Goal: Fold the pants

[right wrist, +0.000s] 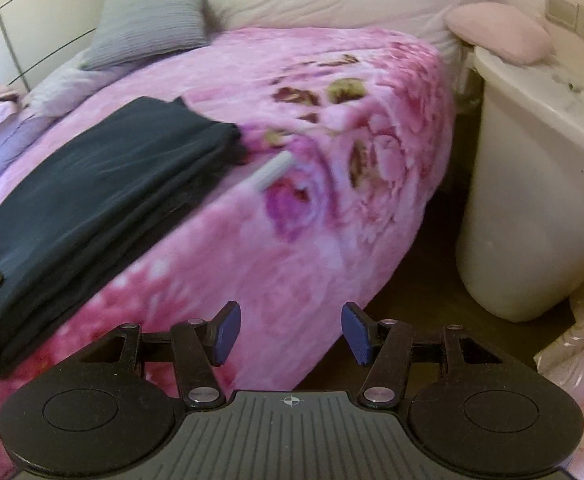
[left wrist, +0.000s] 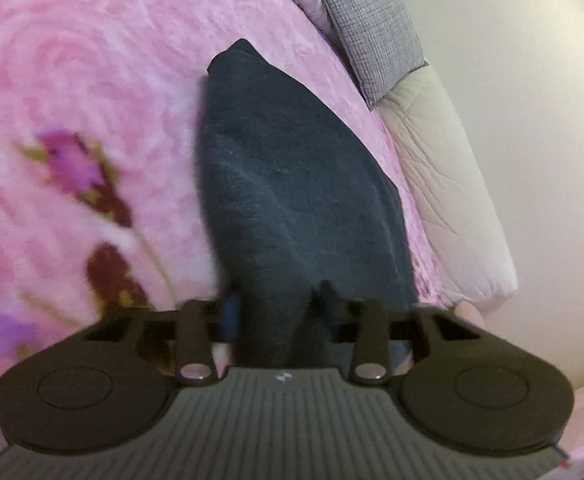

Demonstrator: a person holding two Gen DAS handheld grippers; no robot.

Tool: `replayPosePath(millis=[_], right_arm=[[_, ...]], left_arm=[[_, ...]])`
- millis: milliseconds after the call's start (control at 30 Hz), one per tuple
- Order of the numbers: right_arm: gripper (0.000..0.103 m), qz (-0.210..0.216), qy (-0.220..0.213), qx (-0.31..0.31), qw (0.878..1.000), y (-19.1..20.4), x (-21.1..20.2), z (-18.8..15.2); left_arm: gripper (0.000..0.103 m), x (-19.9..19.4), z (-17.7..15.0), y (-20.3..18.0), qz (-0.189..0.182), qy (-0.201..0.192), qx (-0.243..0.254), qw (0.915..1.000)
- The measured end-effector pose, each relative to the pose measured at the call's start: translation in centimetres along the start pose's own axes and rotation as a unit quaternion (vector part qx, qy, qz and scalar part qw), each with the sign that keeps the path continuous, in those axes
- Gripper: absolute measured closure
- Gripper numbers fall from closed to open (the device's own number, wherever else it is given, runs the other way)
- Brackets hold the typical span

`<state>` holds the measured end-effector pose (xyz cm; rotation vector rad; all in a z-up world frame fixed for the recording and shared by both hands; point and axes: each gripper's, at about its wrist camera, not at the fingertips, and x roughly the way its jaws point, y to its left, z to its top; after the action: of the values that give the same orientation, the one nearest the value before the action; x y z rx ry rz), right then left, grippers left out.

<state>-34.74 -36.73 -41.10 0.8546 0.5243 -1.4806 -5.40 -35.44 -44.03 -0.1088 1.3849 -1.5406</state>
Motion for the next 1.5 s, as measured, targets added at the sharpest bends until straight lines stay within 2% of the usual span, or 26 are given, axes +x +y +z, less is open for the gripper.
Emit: replayPosePath(millis=[100,267,400,533,600,700,767,833,933,1033,1067,1133,1167,1233,1267,1300,1333,1367,1467,1500], right_arm=[[0.05,-0.004,-0.003,0.003,1.0,-0.4,0.5,0.6],[0.05,0.003,-0.005,-0.005,1.0,0.0,0.1,0.7],[0.05,0.018,0.005,-0.009,1.0,0.9,0.1,-0.1],[0.05,0.058,0.016,-0.02,0.998,2.5,-0.1,-0.6],[0.05,0.094,0.013,-0.029,0.995,3.8,-0.2,-0.4],[0.05,0.157,0.009,-0.052,0.986,7.0,0.7,1.0],[0.05,0.191,0.005,-0.066,0.979,9.1,1.6,2.4],[0.05,0.23,0.0,-0.077,0.97,11.1,2.8,4.2],[0.05,0.287,0.007,-0.077,0.955,13.8,5.5,6.7],[0.05,0.332,0.032,-0.074,0.94,16.4,9.0,8.9],[0.05,0.344,0.045,-0.069,0.935,16.9,10.4,9.6],[0.053,0.372,0.071,-0.051,0.924,17.6,12.8,10.3],[0.055,0.389,0.087,-0.045,0.916,18.1,14.0,10.6],[0.062,0.392,0.115,-0.041,0.912,18.8,16.2,11.2],[0.072,0.398,0.13,-0.034,0.908,19.0,17.3,11.4],[0.092,0.412,0.148,-0.019,0.899,19.0,18.5,11.6],[0.094,0.429,0.161,-0.002,0.889,18.9,19.2,11.8],[0.099,0.432,0.157,0.002,0.888,18.6,19.2,12.0],[0.101,0.438,0.095,-0.026,0.893,17.9,15.9,12.5],[0.101,0.428,0.081,-0.023,0.9,17.4,15.3,12.5]], left_arm=[[0.09,-1.1,0.0,0.0,-0.007,-0.017,0.004,0.9998],[0.092,-6.7,2.0,-1.3,-0.001,-0.053,0.06,0.9968],[0.092,-12.7,3.9,0.3,0.041,-0.059,0.099,0.9925],[0.092,-17.9,5.0,2.7,0.079,-0.056,0.115,0.9886],[0.088,-18.6,5.5,3.9,0.083,-0.039,0.128,0.9876],[0.082,-18.0,5.4,5.3,0.101,0.008,0.142,0.9847],[0.083,-18.2,5.5,5.5,0.105,0.011,0.156,0.982],[0.083,-18.9,6.1,5.9,0.093,0.004,0.158,0.9831],[0.08,-18.7,7.4,6.3,0.112,-0.015,0.159,0.9808],[0.073,-18.3,9.2,7.2,0.094,-0.035,0.131,0.9863],[0.067,-18.1,9.7,7.3,0.092,-0.042,0.127,0.9867],[0.066,-17.1,10.6,7.4,0.105,-0.05,0.136,0.9839],[0.066,-16.3,11.1,7.6,0.108,-0.048,0.132,0.9843],[0.066,-14.5,12.1,8.4,0.103,-0.039,0.113,0.9875],[0.066,-13.7,12.4,8.8,0.107,-0.038,0.104,0.9881],[0.066,-13.1,12.6,9.0,0.106,-0.04,0.098,0.9888],[0.066,-12.7,12.8,9.4,0.101,-0.044,0.09,0.9899],[0.066,-12.5,12.9,9.4,0.099,-0.049,0.085,0.9901],[0.066,-12.1,12.7,8.6,0.106,-0.06,0.108,0.9867],[0.066,-11.7,12.5,8.3,0.112,-0.06,0.124,0.984]])
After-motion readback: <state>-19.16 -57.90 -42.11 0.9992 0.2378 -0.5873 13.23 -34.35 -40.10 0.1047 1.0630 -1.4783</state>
